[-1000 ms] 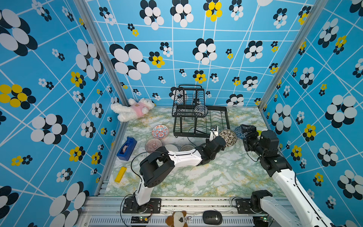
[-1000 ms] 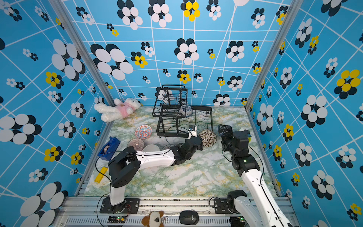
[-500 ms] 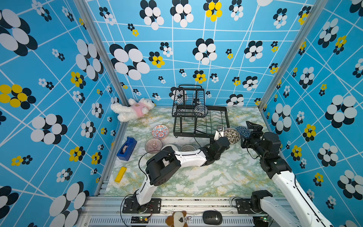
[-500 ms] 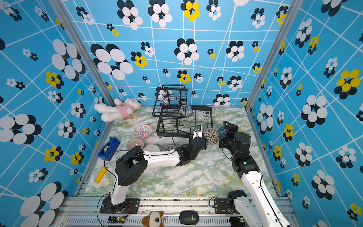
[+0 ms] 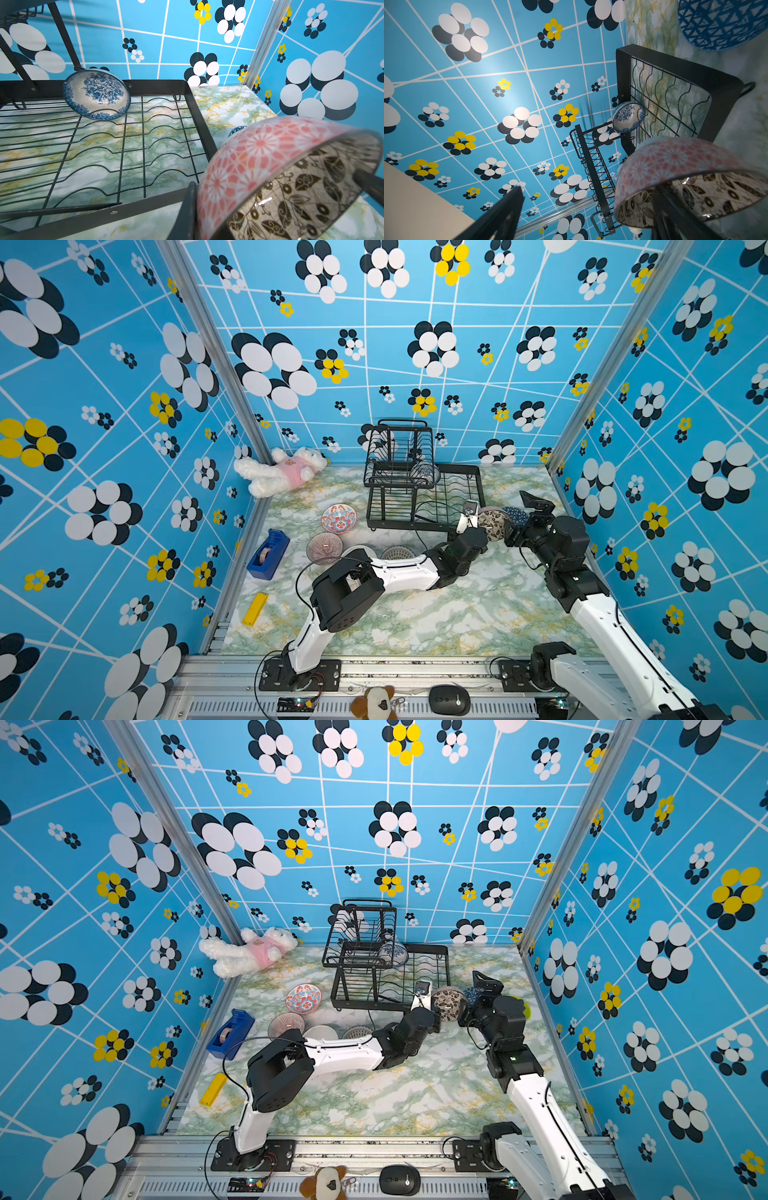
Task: Load bowls into a dish rack
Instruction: Pick up the bowl from the center of the table.
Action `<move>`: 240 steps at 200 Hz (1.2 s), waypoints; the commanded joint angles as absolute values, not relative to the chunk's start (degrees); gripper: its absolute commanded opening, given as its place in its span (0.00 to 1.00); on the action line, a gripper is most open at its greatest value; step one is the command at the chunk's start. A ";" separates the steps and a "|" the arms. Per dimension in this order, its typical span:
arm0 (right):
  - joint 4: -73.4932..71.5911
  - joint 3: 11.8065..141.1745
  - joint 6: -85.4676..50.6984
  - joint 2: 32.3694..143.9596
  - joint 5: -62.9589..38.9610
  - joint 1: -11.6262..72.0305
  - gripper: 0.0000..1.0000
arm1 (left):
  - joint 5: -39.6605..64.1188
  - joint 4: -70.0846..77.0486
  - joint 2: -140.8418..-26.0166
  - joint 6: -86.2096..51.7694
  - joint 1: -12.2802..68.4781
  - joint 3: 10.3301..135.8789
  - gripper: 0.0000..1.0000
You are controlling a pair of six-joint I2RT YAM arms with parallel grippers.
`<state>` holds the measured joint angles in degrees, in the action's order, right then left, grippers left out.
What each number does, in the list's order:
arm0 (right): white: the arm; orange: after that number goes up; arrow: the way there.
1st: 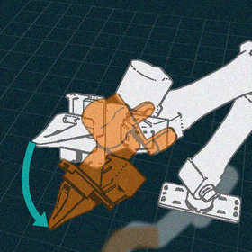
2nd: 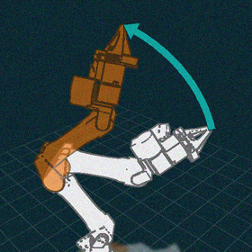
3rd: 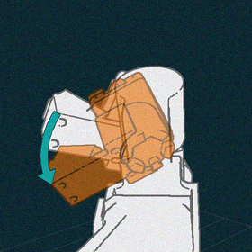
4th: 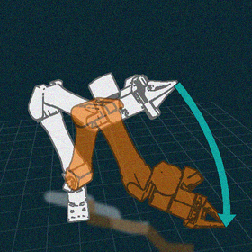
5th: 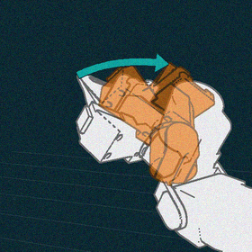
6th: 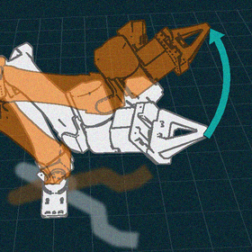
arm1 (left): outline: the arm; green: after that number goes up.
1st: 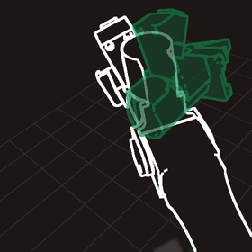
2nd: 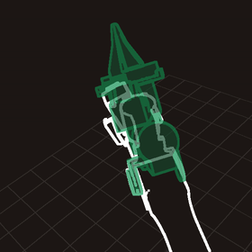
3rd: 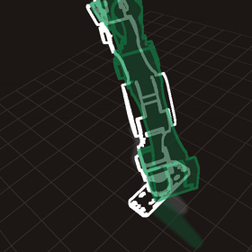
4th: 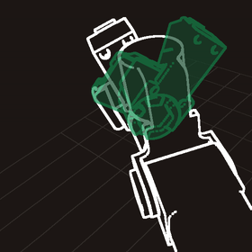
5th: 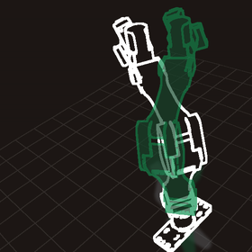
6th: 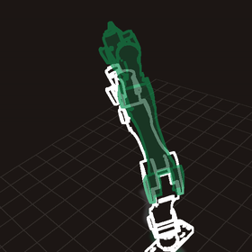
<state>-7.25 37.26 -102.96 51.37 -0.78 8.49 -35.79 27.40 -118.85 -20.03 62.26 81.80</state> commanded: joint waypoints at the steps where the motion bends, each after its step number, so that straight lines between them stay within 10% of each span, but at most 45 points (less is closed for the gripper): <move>1: -12.17 37.07 -104.13 52.41 -0.02 9.14 0.99 | -35.81 32.81 -118.77 -19.80 62.40 82.57 0.00; 73: -15.36 38.55 -107.15 56.28 1.45 9.22 0.73 | -33.88 34.06 -118.21 -20.04 62.58 81.21 0.00; 186: -25.68 34.18 -109.33 59.56 1.83 9.14 0.00 | -32.93 37.24 -116.77 -14.54 63.71 80.13 0.00; 225: -33.93 33.41 -107.47 62.81 -1.05 9.05 0.00 | -33.46 37.79 -115.24 -14.28 63.99 78.33 0.00; 240: -38.26 32.96 -105.62 63.46 -1.34 9.05 0.00 | -33.60 37.13 -114.84 -14.98 63.90 78.13 0.16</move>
